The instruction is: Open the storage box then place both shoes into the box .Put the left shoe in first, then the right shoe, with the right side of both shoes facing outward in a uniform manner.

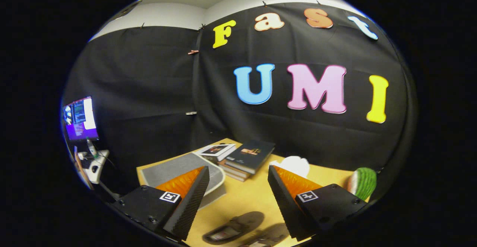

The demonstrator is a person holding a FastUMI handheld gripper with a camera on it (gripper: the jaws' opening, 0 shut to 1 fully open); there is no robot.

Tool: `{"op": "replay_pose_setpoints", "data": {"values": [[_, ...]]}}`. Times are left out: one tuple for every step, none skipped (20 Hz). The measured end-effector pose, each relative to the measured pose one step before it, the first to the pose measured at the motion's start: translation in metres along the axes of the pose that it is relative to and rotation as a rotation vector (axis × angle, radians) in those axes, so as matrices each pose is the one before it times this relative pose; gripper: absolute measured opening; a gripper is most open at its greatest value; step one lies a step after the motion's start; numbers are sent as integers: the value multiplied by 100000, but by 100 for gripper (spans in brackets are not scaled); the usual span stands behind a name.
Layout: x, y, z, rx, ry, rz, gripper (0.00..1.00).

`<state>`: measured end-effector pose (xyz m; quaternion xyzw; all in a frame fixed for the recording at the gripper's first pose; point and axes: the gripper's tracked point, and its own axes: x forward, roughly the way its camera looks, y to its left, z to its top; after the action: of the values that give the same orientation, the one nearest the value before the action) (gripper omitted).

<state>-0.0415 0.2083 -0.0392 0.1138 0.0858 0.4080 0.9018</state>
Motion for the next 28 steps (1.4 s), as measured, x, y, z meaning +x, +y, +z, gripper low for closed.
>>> {"op": "replay_pose_setpoints", "data": {"values": [[626, 1059, -714, 5124, 2078, 5152, 97], [743, 848, -830, 5680, 2392, 4160, 98], [449, 599, -1059, 6273, 3245, 3691, 99], [673, 394, -1018, 6946, 3232, 3121, 99], [557, 48, -1079, 7541, 3401, 2869, 98], [555, 85, -961, 7820, 2554, 2910, 98], [680, 209, -941, 7721, 2085, 3032, 98], [602, 98, -749, 7479, 1958, 3039, 98], [601, -217, -860, 7141, 2332, 2286, 98], [669, -712, -950, 5423, 2201, 2353, 98], [709, -808, -921, 4364, 2120, 1706, 98], [667, -706, -886, 3766, 2338, 762, 98], [616, -579, -752, 3518, 1783, 417, 98], [511, -618, -629, 4378, 1529, -11, 98], [412, -515, -492, 5011, 975, 1380, 98], [635, -440, -294, 5305, 558, 1064, 98], [578, -364, -180, 5178, 590, 1206, 98], [606, -488, -280, 4708, 764, 268, 98], [411, -512, -199, 4038, 763, -93, 98], [528, -172, -251, 3905, 548, 1024, 97], [527, 217, 2, 3311, 49, 1844, 97], [714, -106, -239, 2034, 512, 294, 95], [694, -439, -293, 792, 731, -558, 95], [619, -384, -252, 1209, 1175, -533, 95], [474, -266, -434, 2123, 1463, -92, 95], [406, -2, -248, 2896, 1005, 1347, 95], [225, 309, -78, 3860, 61, 2372, 95], [261, 645, 11, 2741, 85, 2652, 94]]}}
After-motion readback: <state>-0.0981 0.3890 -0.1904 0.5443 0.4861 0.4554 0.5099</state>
